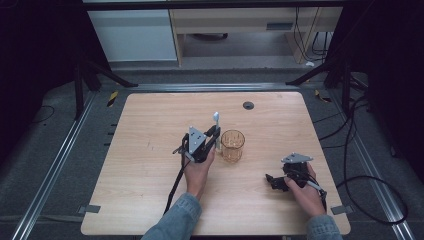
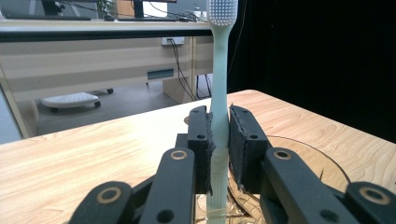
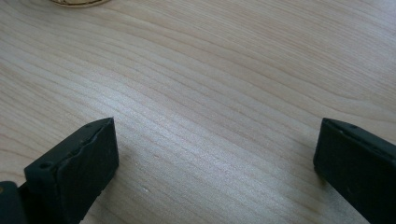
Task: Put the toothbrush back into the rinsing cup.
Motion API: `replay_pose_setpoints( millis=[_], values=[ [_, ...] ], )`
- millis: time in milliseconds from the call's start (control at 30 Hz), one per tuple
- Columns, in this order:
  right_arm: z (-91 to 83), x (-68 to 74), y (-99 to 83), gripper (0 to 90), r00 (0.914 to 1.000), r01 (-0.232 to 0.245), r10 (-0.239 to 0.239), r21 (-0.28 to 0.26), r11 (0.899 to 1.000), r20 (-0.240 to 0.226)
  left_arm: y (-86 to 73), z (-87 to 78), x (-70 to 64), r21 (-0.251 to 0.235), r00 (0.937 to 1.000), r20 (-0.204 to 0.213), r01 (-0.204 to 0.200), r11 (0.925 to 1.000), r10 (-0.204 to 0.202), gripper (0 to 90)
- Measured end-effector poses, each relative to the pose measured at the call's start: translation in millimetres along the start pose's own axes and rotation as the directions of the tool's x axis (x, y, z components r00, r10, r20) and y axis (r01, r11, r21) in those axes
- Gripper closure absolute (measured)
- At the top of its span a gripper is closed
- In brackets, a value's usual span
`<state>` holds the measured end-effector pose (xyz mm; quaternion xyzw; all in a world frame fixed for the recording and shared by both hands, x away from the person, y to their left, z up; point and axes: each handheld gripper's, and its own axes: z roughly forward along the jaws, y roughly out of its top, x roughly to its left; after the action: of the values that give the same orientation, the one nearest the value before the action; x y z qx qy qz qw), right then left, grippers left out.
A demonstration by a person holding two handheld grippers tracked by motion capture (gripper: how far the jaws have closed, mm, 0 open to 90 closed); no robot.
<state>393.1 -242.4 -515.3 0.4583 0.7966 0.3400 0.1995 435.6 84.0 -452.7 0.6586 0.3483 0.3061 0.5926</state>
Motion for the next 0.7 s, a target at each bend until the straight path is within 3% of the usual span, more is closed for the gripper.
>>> replay_pose_setpoints(
  millis=[700],
  values=[
    [0.3, -0.5, -0.1, 0.4, 1.0000, 0.007, -0.007, -0.001, 1.000, -0.002, -8.6, 1.7, -0.8, 0.009, 1.0000, 0.003, 0.007, 0.9999, -0.007, 78.5]
  ],
)
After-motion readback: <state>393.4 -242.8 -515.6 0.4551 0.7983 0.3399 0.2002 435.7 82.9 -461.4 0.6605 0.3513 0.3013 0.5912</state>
